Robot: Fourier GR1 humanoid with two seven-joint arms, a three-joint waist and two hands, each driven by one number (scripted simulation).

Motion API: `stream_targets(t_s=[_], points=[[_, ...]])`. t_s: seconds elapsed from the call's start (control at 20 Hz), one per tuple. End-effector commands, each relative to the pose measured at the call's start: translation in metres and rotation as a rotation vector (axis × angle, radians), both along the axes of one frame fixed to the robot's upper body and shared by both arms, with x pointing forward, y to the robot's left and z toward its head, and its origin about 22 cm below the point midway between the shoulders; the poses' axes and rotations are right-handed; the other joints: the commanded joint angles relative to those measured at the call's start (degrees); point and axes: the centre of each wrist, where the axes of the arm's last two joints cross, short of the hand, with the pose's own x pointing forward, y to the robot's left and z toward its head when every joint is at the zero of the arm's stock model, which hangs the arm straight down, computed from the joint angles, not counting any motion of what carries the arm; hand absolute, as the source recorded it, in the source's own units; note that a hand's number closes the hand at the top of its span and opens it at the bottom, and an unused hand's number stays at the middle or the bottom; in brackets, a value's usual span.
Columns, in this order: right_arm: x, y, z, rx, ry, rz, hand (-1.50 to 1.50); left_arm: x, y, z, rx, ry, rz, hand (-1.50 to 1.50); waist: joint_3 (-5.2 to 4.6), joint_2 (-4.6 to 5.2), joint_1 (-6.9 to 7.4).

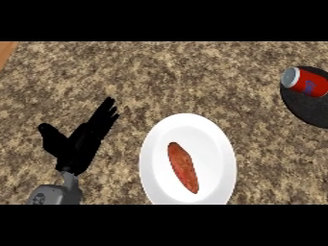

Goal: Pick the can from the plate and place it in the pan

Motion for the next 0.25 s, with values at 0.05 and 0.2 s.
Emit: stream_targets(t_s=[0.05, 0.2], points=[[-0.024, -0.017, 0.003, 0.056, -0.043, 0.113, -1.50, -0.007, 0.002, -0.001, 0.005, 0.009, 0.006, 0.00, -0.01, -0.28, -0.16], [-0.022, -0.017, 0.005, 0.060, -0.058, 0.119, -1.50, -0.003, 0.011, -0.002, 0.020, 0.008, 0.017, 0.00, -0.01, -0.24, -0.16]])
